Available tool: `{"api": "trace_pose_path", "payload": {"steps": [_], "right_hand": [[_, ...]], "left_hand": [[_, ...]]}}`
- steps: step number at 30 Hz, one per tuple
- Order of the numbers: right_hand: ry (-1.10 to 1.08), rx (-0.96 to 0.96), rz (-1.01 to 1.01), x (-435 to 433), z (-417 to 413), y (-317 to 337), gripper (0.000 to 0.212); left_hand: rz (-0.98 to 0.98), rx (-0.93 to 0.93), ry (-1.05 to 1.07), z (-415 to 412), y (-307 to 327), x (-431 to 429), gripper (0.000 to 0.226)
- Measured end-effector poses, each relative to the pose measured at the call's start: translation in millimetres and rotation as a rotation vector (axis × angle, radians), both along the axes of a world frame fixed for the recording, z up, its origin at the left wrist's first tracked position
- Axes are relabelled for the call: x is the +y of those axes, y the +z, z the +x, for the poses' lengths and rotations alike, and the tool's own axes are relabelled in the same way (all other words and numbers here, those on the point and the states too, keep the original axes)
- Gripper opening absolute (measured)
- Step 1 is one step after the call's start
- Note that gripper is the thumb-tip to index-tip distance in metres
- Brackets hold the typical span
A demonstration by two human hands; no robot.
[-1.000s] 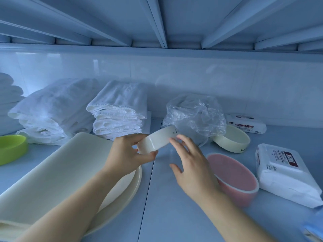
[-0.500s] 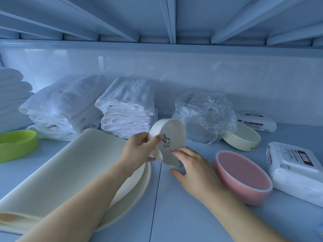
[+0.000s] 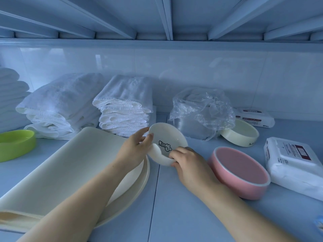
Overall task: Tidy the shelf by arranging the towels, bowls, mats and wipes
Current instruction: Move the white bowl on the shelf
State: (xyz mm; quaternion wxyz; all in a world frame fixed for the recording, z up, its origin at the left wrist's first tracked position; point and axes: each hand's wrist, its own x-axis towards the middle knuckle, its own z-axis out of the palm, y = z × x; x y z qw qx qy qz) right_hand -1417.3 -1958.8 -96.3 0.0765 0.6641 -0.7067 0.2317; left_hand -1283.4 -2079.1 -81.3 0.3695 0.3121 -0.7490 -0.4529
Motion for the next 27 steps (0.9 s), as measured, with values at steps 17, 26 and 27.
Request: {"api": "trace_pose_path", "payload": {"steps": [17, 26, 27], "right_hand": [[0.031, 0.099, 0.025, 5, -5, 1, 0.033], [-0.019, 0.021, -0.085, 14, -6, 15, 0.023], [-0.02, 0.013, -0.127, 16, -5, 17, 0.024]], "left_hand": [[-0.72, -0.306, -0.157, 10, 6, -4, 0.026], [-0.646, -0.396, -0.095, 9, 1, -3, 0.022], [-0.656, -0.405, -0.079, 8, 0, -3, 0.022]]}}
